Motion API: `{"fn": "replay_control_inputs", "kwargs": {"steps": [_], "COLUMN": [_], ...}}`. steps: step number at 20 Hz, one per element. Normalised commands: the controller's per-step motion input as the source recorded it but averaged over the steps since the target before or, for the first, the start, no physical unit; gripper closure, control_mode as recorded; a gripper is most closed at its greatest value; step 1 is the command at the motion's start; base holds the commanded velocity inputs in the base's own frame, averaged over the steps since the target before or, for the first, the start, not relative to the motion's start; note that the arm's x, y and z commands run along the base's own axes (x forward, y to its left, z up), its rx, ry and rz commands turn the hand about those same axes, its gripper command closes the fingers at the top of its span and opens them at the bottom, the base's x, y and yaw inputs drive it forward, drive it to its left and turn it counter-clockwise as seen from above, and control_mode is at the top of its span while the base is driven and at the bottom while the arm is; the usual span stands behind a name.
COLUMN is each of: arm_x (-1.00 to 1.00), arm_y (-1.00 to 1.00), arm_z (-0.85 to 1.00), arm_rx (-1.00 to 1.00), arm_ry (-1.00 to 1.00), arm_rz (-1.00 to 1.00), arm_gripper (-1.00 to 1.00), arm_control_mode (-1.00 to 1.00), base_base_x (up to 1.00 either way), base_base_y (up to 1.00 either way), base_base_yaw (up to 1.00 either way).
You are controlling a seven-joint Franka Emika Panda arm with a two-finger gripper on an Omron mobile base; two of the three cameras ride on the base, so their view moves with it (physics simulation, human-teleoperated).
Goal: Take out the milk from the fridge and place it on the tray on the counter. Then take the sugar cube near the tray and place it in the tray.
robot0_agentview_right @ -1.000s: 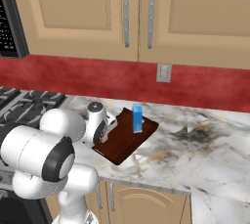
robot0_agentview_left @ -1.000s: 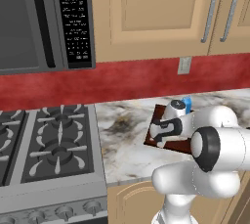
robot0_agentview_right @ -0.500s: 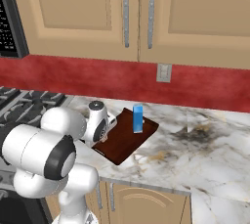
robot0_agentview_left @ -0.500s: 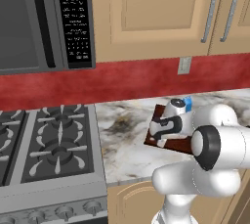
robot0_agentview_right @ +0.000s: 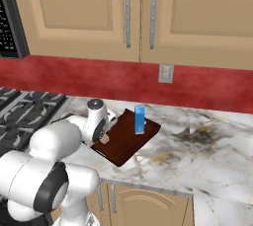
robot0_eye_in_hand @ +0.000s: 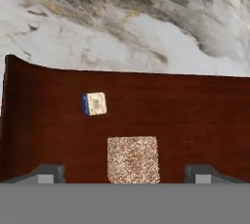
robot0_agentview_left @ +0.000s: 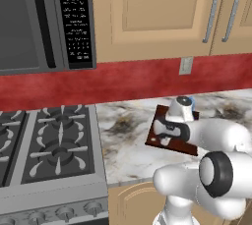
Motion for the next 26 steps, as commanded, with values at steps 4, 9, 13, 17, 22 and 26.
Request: {"fn": "replay_control_inputs", "kwargs": {"steps": [4,9,13,17,22,26], "arm_x": [-0.78,-0.8,-0.91,-0.97,-0.88,-1.0], "arm_y": [0.04,0.03,0.0,0.0,0.03,0.01], "arm_z": [0.38,0.84,0.83,0.92,1.0,0.89], "arm_rx": [0.0,0.0,0.0,0.0,0.06,0.04], "arm_ry": [-0.11,-0.11,-0.09,-0.11,-0.05,-0.08], "arm_rz": [0.0,0.0,0.0,0.0,-0.03,-0.05], "arm_gripper": [-1.0,-1.0,-1.0,-1.0,-1.0,-1.0], "arm_control_mode": [-1.0,-1.0,-1.0,-1.0,-1.0,-1.0], "base_base_x": [0.0,0.0,0.0,0.0,0.0,0.0], "base_base_y": [0.0,0.0,0.0,0.0,0.0,0.0], "base_base_yaw": [0.0,0.0,0.0,0.0,0.0,0.0]}}
